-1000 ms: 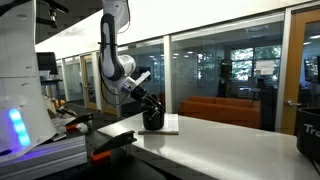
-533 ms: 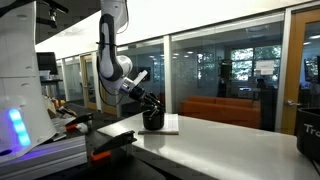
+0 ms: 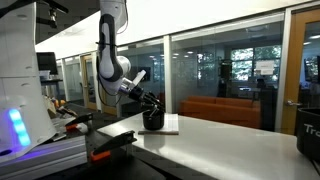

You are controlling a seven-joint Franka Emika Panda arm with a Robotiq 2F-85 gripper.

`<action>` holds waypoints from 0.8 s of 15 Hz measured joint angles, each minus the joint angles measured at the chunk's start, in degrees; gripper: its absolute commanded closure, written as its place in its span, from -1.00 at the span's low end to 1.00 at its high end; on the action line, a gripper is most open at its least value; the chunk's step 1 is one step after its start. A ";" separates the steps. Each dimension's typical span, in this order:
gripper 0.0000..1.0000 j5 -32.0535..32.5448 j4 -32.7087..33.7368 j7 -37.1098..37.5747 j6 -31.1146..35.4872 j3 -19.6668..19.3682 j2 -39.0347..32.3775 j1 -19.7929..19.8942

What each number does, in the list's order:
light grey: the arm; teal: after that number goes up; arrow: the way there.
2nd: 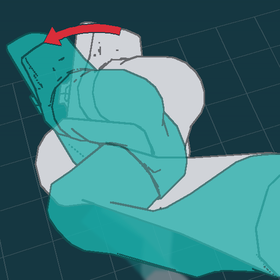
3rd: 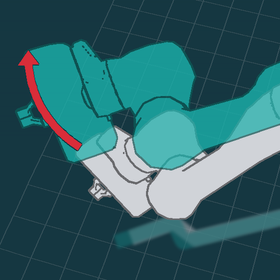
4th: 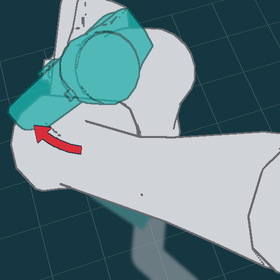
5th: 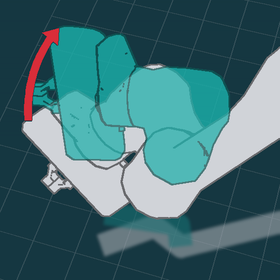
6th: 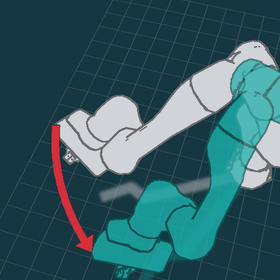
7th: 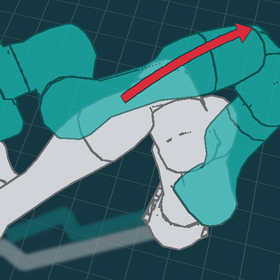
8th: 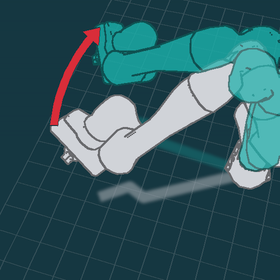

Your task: Pick up the marker and put it in the cup

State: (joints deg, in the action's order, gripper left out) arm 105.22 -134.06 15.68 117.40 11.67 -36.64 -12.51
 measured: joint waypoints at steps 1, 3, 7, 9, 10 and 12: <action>0.10 0.32 -0.08 0.33 -0.29 0.09 -0.02 0.00; -0.14 0.88 -0.17 1.35 -0.71 0.18 -0.06 0.00; -0.70 1.26 -0.17 2.50 -0.98 0.20 -0.06 0.00; -0.95 1.26 -0.17 3.03 -1.03 0.24 -0.06 0.00; -1.00 1.25 -0.13 3.28 -1.03 0.35 -0.06 0.01; -1.00 -0.02 0.38 3.63 -0.84 1.19 0.07 0.28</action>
State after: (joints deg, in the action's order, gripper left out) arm 105.20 -133.68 19.31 116.56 12.86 -36.57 -12.23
